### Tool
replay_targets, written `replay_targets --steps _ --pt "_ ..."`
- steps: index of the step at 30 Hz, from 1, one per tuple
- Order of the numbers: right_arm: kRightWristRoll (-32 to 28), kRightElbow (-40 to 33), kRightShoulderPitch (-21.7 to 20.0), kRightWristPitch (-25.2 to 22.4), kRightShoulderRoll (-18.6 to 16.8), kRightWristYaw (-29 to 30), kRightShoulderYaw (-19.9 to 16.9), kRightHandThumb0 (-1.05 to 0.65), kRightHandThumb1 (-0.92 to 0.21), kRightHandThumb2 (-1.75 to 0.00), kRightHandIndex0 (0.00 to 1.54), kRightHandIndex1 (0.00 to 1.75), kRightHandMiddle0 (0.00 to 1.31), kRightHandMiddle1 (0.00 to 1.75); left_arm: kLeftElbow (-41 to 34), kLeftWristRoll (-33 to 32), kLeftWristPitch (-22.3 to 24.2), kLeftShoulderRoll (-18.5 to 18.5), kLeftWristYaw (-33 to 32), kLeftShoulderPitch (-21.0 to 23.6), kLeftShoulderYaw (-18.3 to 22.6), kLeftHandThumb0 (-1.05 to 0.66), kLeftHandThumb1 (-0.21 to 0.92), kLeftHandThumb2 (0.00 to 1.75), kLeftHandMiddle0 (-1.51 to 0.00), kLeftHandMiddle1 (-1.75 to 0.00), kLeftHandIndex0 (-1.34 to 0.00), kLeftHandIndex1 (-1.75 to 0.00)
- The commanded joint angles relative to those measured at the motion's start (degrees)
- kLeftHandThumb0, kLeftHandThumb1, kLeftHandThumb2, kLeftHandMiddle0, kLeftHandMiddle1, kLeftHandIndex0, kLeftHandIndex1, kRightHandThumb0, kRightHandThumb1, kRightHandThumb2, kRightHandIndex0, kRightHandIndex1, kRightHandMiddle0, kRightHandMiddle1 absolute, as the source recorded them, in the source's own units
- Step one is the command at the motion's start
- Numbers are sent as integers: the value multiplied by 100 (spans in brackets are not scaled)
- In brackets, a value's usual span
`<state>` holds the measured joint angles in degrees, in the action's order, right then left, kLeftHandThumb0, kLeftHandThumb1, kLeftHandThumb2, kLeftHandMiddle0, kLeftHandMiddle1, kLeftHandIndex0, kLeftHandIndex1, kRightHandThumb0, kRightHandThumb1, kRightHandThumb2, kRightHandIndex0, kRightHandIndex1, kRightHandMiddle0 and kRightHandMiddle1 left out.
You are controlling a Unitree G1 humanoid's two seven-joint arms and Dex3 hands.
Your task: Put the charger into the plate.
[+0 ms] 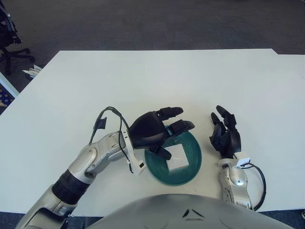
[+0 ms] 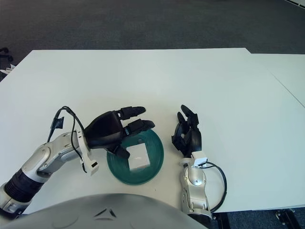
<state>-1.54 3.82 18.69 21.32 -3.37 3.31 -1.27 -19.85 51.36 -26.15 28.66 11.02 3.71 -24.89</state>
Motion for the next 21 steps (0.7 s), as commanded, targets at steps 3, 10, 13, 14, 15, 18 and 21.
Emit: replay_targets --steps 3,10,13,14,15,18,21 --pt "-57 609 295 -510 -86 -31 20 -67 -92 -78 29 1 0 66 6 -127 -71 54 52 -18 75 -103 92 81 -30 -1 0 -59" --pt "-55 574 314 -531 -81 -31 21 -67 -92 -78 30 1 0 66 24 -162 -153 65 55 12 96 -102 92 80 -32 -2 0 -61" --pt "-63 586 306 -528 -82 -33 16 -68 -92 -78 30 1 0 66 43 -179 -192 68 42 23 106 -102 92 80 -33 -2 0 -62" --pt "-68 589 303 -527 -84 -34 14 -68 -92 -78 30 1 0 66 47 -183 -199 64 37 23 111 -102 92 80 -34 -2 0 -62" --pt "-71 592 302 -527 -85 -35 13 -68 -92 -78 30 1 0 66 51 -186 -206 60 34 23 115 -101 92 80 -34 -2 0 -63" --pt "-71 614 293 -507 -87 -32 8 -68 -92 -77 31 1 0 66 63 -198 -202 48 35 12 134 -101 92 80 -35 -2 0 -64" --pt "-51 647 271 -492 -86 -20 9 -68 -92 -77 31 1 0 66 98 -210 -184 36 32 7 155 -101 92 79 -35 -2 0 -65"
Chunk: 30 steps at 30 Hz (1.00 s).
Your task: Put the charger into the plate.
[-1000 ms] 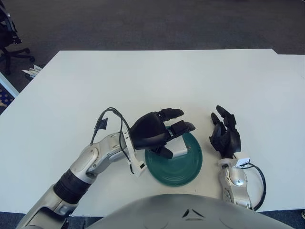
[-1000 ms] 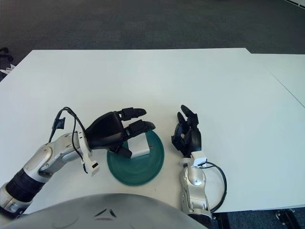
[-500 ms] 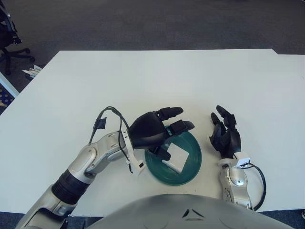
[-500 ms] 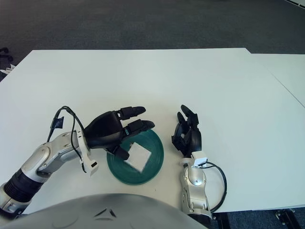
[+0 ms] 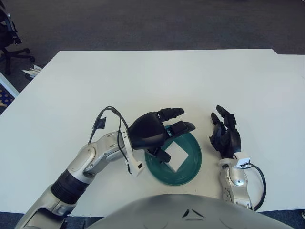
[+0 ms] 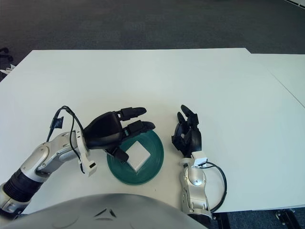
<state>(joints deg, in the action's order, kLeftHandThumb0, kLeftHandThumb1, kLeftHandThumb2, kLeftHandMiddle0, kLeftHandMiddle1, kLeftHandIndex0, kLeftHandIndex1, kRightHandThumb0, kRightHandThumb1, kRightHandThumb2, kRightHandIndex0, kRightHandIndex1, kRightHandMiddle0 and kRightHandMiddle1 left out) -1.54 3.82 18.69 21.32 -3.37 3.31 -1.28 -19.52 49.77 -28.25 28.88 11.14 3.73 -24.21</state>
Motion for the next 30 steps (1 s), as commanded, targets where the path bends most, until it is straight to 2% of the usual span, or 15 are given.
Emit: replay_targets --steps 1,3,6,9,10,12,16,19,22,26,30 --pt "-35 655 269 -484 -80 -15 13 -68 -92 -77 31 1 0 66 84 -62 60 -1 22 -4 101 -101 92 78 -35 -2 0 -65" --pt "-6 691 259 -461 -76 -4 19 -68 -92 -77 31 1 0 65 154 -76 120 -31 4 -19 129 -100 92 76 -36 -2 0 -68" --pt "87 723 258 -428 -56 33 35 -70 -92 -78 32 1 0 65 687 -211 480 -310 -115 28 225 -99 92 70 -39 -2 -1 -74" --pt "239 718 273 -417 -21 101 62 -70 -92 -79 32 1 0 64 843 -608 1065 -747 -103 -148 393 -99 92 65 -42 -3 -3 -79" --pt "280 722 273 -422 -11 118 68 -70 -92 -80 32 1 0 64 801 -859 1413 -1021 -86 -286 491 -99 92 63 -43 -3 -4 -81" --pt "316 729 272 -428 -6 133 72 -71 -92 -80 31 1 0 63 720 -1122 1808 -1308 -58 -430 584 -100 92 62 -45 -4 -7 -83" --pt "311 707 294 -479 -35 133 74 -71 -92 -81 31 0 0 62 389 -2753 3511 -2514 186 -716 1146 -102 92 66 -49 -5 -11 -85" --pt "313 687 309 -490 -39 133 81 -71 -92 -82 32 1 0 62 268 -3235 4109 -2836 177 -714 1407 -101 92 73 -51 -6 -15 -88" --pt "305 630 341 -519 -38 125 87 -72 -92 -81 34 1 0 63 361 -4081 4390 -3139 19 -806 2037 -98 92 83 -55 -7 -24 -93" --pt "310 584 375 -545 -29 128 87 -74 -92 -81 35 2 0 63 579 -5091 4241 -3379 40 -1152 2596 -96 92 88 -59 -9 -33 -99" --pt "306 571 398 -537 -14 122 76 -74 -92 -81 35 2 0 64 569 -5590 4272 -3481 84 -1365 2747 -95 92 91 -63 -11 -39 -102"
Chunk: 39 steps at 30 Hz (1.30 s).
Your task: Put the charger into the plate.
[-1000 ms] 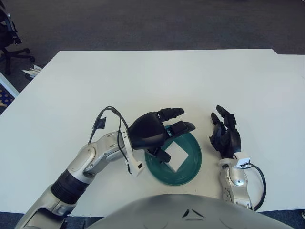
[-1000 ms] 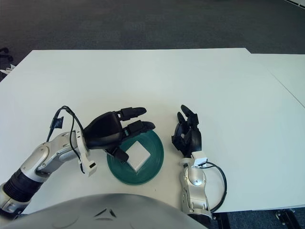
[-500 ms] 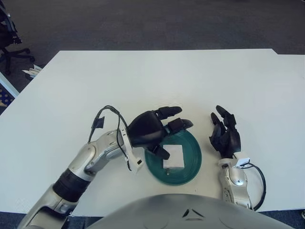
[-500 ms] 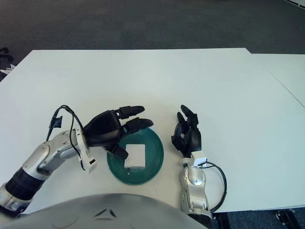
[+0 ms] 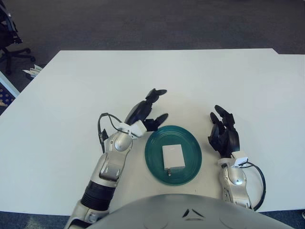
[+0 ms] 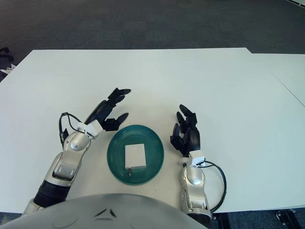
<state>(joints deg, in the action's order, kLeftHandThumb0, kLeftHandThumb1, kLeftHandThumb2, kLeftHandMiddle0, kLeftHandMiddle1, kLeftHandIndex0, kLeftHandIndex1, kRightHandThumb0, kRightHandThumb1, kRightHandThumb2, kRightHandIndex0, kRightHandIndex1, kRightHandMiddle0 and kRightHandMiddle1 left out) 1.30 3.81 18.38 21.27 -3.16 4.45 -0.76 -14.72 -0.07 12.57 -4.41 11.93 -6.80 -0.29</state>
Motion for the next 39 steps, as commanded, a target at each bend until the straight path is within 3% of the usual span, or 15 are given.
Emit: replay_targets --steps 1,13,23,30,39 --pt "27 578 428 -528 -35 11 22 -74 -92 -81 35 2 0 64 80 -709 221 -175 -13 -324 381 -96 92 90 -64 -12 -41 -103" --pt "-79 684 429 -441 -47 -16 -28 -73 -92 -80 36 1 0 67 107 -1210 359 -175 -199 -409 431 -96 92 87 -66 -13 -42 -103" --pt "-168 614 519 -422 -11 -124 -69 -74 -92 -81 38 2 0 68 558 -410 -907 51 -438 -858 152 -96 92 93 -62 -11 -39 -99" --pt "-143 582 558 -376 73 -206 -119 -75 -92 -82 38 2 0 68 1172 -467 -1682 126 -316 -1166 181 -96 92 96 -58 -8 -38 -97" --pt "-217 589 568 -341 137 -352 -169 -73 -92 -82 39 2 0 67 1391 -431 -1833 159 -408 -1270 53 -97 92 96 -55 -6 -35 -95"
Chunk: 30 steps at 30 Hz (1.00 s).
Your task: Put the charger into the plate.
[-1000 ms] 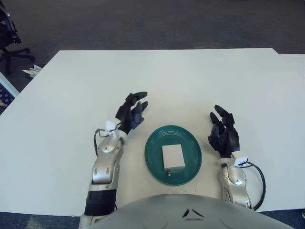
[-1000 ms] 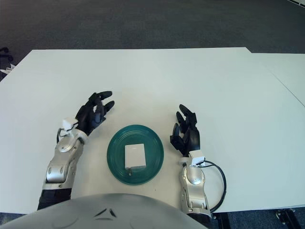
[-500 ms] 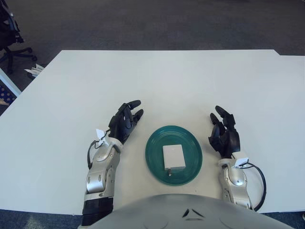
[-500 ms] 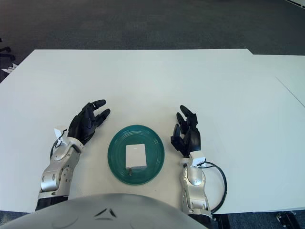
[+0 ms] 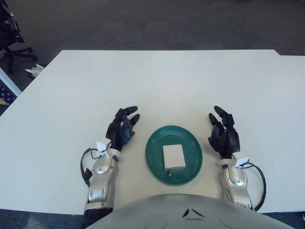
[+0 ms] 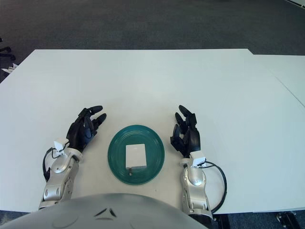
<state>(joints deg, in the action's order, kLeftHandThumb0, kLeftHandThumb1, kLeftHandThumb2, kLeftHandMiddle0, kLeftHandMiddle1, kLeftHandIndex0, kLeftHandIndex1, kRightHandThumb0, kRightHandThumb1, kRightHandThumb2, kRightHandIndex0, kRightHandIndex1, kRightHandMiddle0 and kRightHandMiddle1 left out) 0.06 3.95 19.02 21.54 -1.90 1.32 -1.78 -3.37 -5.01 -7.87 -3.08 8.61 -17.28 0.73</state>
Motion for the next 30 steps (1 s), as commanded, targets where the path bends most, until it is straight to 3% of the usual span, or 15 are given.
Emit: replay_targets --steps 1,12,21,30 --pt "-93 574 505 -368 16 -47 -68 -73 -92 -82 40 2 0 67 261 58 213 28 -80 -223 -52 -97 92 95 -55 -5 -34 -95" --pt "-125 387 621 -444 71 -148 -66 -72 -92 -82 40 1 0 66 663 60 -200 33 -74 -358 -114 -96 92 93 -57 -6 -34 -97" --pt "-111 259 719 -487 96 -163 -52 -72 -92 -82 39 1 0 67 -482 88 -6 3 -169 -1392 -410 -97 92 91 -63 -10 -33 -101" --pt "-137 179 781 -518 108 -188 -44 -71 -92 -81 41 1 0 66 -203 240 -132 59 -323 -1177 -349 -98 92 91 -61 -9 -27 -101"
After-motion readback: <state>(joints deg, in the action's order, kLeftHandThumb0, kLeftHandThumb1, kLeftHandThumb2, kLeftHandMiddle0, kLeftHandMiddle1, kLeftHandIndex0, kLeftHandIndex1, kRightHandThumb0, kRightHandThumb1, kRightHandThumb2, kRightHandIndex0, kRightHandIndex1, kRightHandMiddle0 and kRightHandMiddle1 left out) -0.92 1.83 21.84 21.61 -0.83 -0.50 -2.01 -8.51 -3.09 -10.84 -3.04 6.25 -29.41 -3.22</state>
